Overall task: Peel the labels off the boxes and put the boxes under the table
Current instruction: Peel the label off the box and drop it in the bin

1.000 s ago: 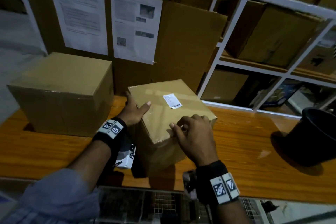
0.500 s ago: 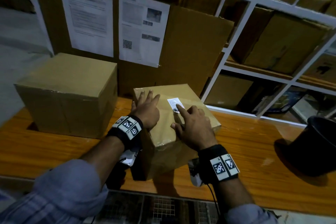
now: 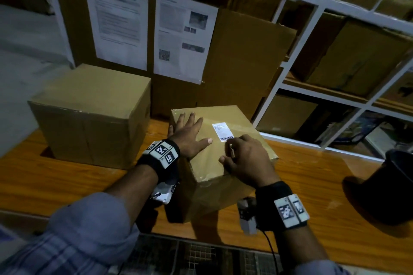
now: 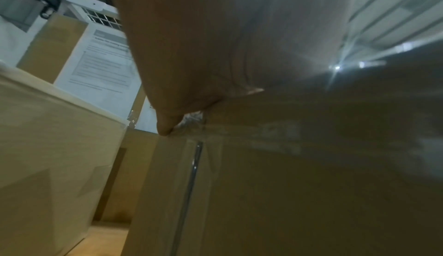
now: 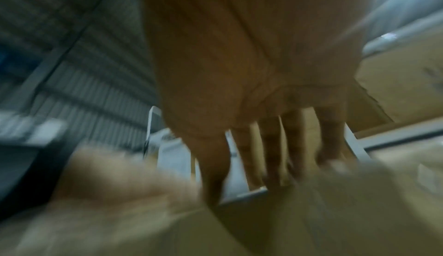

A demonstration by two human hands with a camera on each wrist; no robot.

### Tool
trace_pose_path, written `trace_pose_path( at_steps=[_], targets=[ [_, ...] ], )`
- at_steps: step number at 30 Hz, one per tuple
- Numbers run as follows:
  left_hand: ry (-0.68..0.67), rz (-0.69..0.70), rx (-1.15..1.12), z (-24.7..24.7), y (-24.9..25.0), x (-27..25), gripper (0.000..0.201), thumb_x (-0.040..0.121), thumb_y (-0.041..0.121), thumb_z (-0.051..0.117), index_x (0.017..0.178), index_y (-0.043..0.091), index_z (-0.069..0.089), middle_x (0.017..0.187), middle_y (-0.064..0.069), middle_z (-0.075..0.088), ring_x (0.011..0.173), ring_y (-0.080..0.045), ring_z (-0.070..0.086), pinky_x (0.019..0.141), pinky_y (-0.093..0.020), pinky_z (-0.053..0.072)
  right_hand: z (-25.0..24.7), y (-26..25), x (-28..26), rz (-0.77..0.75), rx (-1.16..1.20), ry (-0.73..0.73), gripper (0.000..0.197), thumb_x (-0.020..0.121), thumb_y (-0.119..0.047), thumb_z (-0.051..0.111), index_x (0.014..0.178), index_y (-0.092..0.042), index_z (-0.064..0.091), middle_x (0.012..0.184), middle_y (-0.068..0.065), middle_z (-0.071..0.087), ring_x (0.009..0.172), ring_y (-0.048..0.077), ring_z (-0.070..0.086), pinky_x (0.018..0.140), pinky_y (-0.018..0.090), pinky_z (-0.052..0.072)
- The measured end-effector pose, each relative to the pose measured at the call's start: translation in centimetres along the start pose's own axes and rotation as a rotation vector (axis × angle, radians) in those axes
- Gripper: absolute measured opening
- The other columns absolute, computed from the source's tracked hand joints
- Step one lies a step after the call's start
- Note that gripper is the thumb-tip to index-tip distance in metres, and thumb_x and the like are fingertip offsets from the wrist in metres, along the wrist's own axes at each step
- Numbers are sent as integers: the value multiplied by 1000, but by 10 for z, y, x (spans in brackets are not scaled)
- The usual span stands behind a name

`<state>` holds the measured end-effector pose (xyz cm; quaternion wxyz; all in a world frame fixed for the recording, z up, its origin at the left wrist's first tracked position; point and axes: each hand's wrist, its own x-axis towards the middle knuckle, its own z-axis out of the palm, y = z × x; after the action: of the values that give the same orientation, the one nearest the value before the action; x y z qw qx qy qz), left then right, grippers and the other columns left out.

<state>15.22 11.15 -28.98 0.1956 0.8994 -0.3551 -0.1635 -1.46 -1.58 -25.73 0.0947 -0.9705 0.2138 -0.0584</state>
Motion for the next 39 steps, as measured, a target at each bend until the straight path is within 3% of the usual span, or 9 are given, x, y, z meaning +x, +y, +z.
trace_pose_path(
  at_steps=[3,7,12,14,16,19,23,27,39],
  targets=[
    [-10,5,1,-2,0,0,86,100,68,44,165,34,0,172,3,-20,156,-28,-24,124,-61,-4,-32,9,17,56,197,-182,81,89,-40,80,157,-25,39,127,-3,72,117,18,65,100,41,54],
    [-23,1,13,-2,1,0,86,100,68,43,165,34,-1,171,3,-21,156,-29,-24,124,-61,-3,-70,9,51,120,238,-361,63,97,-25,74,153,-20,46,128,5,72,106,16,70,96,37,55],
    [-35,11,2,-4,-2,-1,86,99,69,41,165,33,-2,171,3,-22,156,-29,-25,123,-62,-3,-56,9,103,171,211,-212,49,94,1,68,137,-22,62,121,8,70,99,22,72,87,40,63],
    [-33,11,2,-4,-3,-2,86,99,69,41,165,34,-2,171,3,-23,156,-29,-26,123,-62,-3,-40,6,112,144,122,-158,39,95,-8,70,131,-23,66,118,4,72,99,19,70,89,34,61],
    [-29,11,-3,-4,-4,-3,86,99,69,41,165,35,-2,171,4,-23,156,-28,-26,123,-61,-4,-28,2,113,92,29,-110,31,98,-21,67,129,-24,69,116,3,74,101,18,69,90,35,60],
    [-27,11,-7,-4,-4,-3,85,100,68,41,165,35,-2,171,4,-23,155,-27,-27,123,-60,-6,-20,-3,115,12,-33,-71,31,98,-19,65,127,-25,73,123,3,72,105,21,69,93,40,61],
    [-15,17,-4,-1,-1,0,85,100,68,42,166,33,0,171,3,-22,155,-27,-27,124,-61,-6,-18,-3,115,-55,-151,-103,17,91,-17,76,99,-32,79,106,0,74,89,16,68,81,34,63],
    [-10,13,5,-2,1,0,85,100,67,43,166,32,2,172,3,-21,156,-28,-26,125,-61,-5,-20,2,113,-25,-107,-66,16,90,-13,77,102,-22,82,101,0,76,92,19,70,83,36,62],
    [-24,7,10,-5,5,-3,84,101,66,43,166,33,0,171,3,-22,156,-27,-26,125,-61,-5,-17,0,116,-2,-127,11,10,95,-21,73,103,-19,78,101,2,74,89,20,68,85,38,62]
  ],
)
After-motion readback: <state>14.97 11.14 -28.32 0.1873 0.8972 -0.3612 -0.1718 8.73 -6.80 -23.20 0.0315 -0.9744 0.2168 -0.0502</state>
